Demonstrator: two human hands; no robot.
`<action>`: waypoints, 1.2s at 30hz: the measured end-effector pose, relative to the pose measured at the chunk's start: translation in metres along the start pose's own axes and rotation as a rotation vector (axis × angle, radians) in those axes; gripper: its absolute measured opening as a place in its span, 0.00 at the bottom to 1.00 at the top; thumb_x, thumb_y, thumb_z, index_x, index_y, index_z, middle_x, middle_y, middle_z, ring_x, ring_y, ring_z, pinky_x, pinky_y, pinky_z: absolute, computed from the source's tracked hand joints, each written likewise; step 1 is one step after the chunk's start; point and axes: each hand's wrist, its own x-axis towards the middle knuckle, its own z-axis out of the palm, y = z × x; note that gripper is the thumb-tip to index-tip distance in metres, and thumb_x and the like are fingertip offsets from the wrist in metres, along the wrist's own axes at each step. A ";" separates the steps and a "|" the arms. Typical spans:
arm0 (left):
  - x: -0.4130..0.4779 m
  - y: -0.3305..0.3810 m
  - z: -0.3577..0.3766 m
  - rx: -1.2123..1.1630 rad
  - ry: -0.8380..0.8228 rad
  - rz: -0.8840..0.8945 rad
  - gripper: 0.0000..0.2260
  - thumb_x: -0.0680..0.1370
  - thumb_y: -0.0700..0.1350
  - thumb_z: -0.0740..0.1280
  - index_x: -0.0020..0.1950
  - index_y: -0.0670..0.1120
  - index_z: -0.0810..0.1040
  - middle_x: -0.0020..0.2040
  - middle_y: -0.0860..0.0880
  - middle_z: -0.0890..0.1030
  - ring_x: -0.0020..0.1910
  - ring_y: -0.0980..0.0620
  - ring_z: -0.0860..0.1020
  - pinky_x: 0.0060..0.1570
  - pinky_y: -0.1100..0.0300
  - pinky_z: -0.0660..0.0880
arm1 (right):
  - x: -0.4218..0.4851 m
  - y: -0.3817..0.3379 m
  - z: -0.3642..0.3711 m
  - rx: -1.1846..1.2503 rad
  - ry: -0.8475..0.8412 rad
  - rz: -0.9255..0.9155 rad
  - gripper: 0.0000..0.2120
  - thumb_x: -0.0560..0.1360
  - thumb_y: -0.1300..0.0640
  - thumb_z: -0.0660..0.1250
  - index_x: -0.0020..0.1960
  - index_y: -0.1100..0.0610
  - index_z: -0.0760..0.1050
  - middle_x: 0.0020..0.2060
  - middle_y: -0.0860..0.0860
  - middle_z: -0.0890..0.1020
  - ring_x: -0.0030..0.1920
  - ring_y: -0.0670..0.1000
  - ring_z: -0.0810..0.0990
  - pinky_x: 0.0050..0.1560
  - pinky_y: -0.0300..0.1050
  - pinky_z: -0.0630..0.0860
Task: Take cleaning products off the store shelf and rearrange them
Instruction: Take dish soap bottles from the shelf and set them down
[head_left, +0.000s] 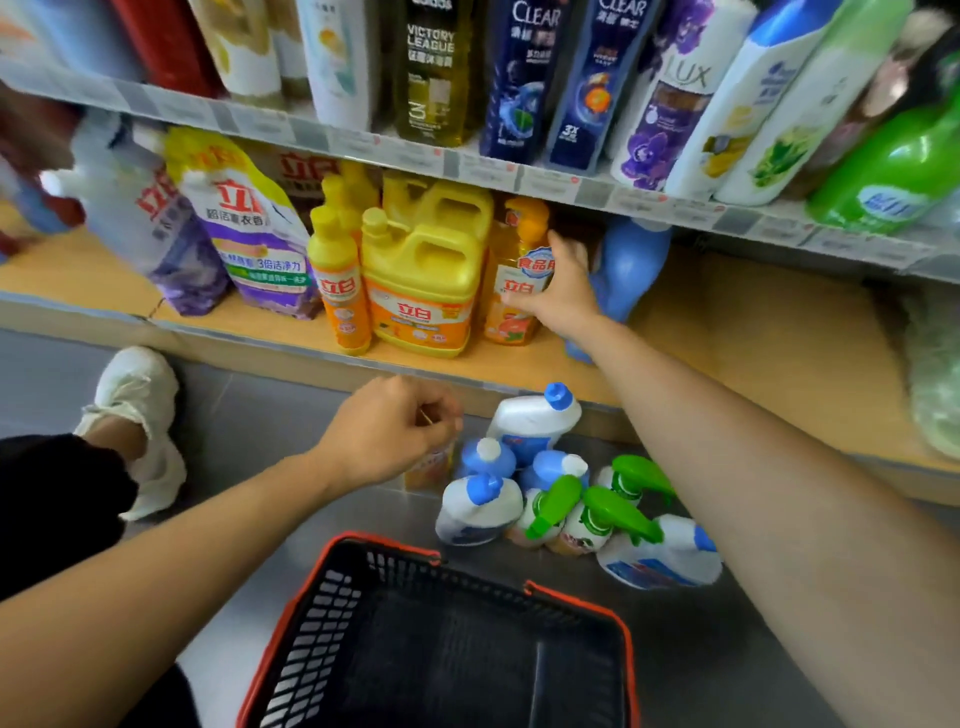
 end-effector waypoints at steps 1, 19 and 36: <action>0.005 -0.002 -0.001 -0.016 0.008 -0.019 0.05 0.76 0.48 0.74 0.51 0.53 0.86 0.40 0.58 0.84 0.42 0.57 0.81 0.46 0.54 0.79 | 0.003 0.001 0.006 -0.057 0.034 0.001 0.49 0.65 0.49 0.82 0.78 0.54 0.61 0.69 0.58 0.63 0.70 0.58 0.65 0.73 0.54 0.66; 0.033 -0.019 -0.012 -0.659 0.099 -0.382 0.07 0.78 0.40 0.72 0.55 0.42 0.83 0.49 0.40 0.85 0.44 0.49 0.81 0.49 0.49 0.81 | -0.024 0.019 0.014 0.014 0.182 -0.190 0.34 0.61 0.48 0.84 0.63 0.56 0.76 0.54 0.51 0.75 0.54 0.47 0.75 0.56 0.39 0.74; 0.000 0.035 0.008 -0.498 -0.054 0.102 0.42 0.58 0.58 0.83 0.68 0.47 0.74 0.60 0.52 0.83 0.59 0.54 0.82 0.60 0.47 0.79 | -0.186 -0.021 -0.062 0.863 -0.162 -0.093 0.21 0.66 0.66 0.79 0.56 0.59 0.78 0.51 0.56 0.86 0.53 0.58 0.85 0.51 0.50 0.81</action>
